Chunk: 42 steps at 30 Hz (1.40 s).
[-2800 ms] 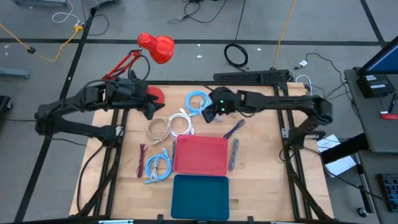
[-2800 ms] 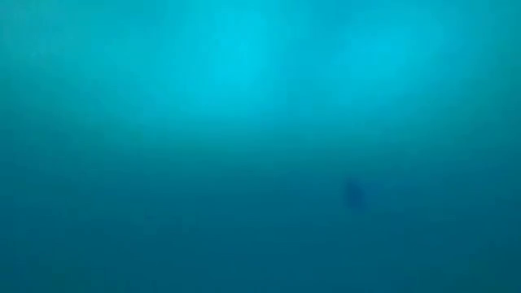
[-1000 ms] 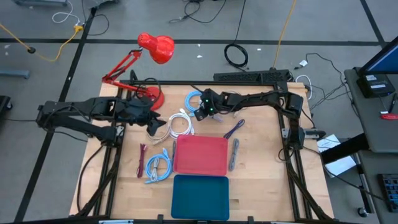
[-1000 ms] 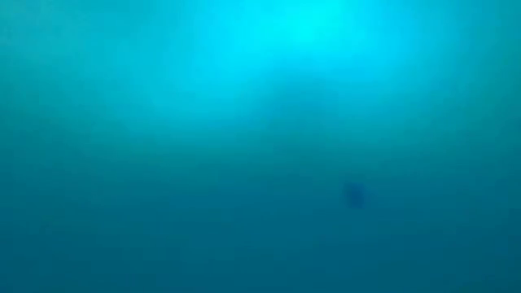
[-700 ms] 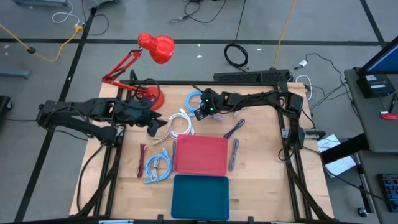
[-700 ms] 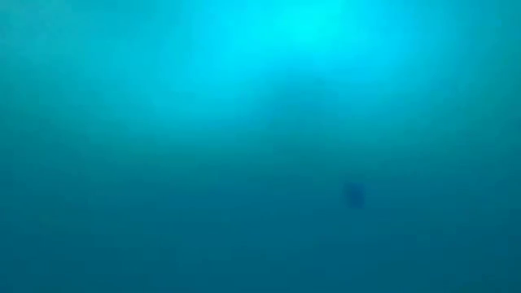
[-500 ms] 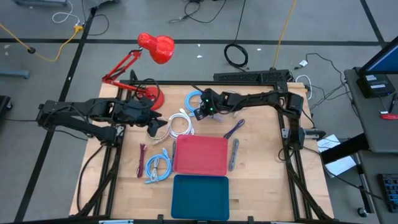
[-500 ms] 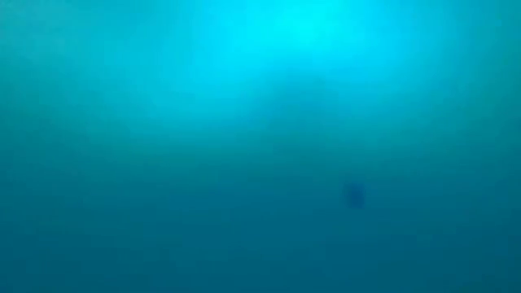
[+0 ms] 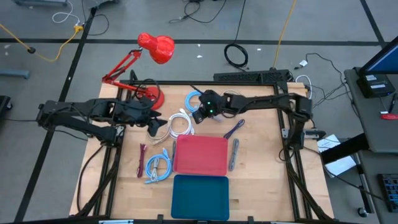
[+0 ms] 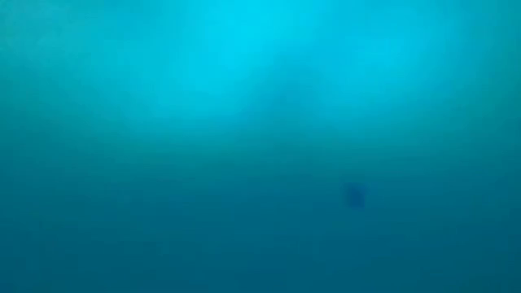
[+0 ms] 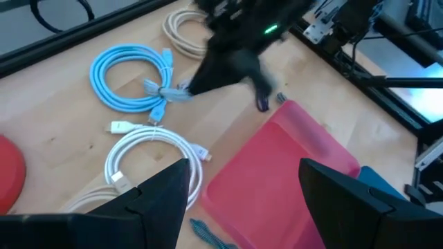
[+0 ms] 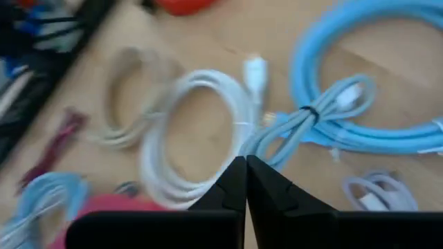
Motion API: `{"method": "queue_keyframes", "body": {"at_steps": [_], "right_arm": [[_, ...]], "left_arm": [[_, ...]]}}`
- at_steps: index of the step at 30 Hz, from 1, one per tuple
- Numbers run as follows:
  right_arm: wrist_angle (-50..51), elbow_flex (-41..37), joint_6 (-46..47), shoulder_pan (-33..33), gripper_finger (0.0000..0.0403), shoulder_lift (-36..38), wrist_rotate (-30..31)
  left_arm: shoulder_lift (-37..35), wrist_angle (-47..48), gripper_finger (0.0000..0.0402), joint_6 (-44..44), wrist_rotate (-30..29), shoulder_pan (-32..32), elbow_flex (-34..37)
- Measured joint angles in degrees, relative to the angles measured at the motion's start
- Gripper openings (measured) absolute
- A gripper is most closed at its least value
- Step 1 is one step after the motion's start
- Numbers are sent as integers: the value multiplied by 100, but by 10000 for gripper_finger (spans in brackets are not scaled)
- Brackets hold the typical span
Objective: Pick & Place USB Port
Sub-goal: Put the light blue charger cable into the blue bin
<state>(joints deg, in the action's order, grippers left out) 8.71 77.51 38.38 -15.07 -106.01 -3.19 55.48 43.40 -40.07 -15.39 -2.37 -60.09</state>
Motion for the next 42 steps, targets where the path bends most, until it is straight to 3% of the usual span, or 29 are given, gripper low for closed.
{"method": "queue_keyframes", "body": {"at_steps": [6, 10, 17, 21, 25, 31, 34, 39, 42], "right_arm": [[-30, 207, -392, 423, 0, 865, -144], [477, 210, -289, 827, 0, 1344, -298], [1524, 206, -159, 1233, 1, 1526, -136], [1900, 206, -406, 1311, 26, 1529, 162], [2126, 204, -586, 1042, 76, 1201, 591], [1946, 203, -989, 604, 182, 439, -745], [2015, 199, -954, 484, 222, 118, -884], [1646, 201, 47, 129, 242, -347, -1382], [1206, 203, 82, 33, 234, -464, -1804]], "left_arm": [[3, -61, 273, -147, -12, 0, 264], [3, -207, 273, -256, 13, 4, 409], [27, -416, 273, -788, 32, 153, 571], [397, -430, 273, -807, 625, 553, 600], [767, -623, 273, -486, 1073, 688, 600], [1120, -877, 273, -486, 1202, 617, 600], [1131, -831, 273, -488, 1234, 493, 600], [1107, -844, 273, -500, 999, 234, 600], [1089, -866, 273, -510, 697, 55, 600]]}}
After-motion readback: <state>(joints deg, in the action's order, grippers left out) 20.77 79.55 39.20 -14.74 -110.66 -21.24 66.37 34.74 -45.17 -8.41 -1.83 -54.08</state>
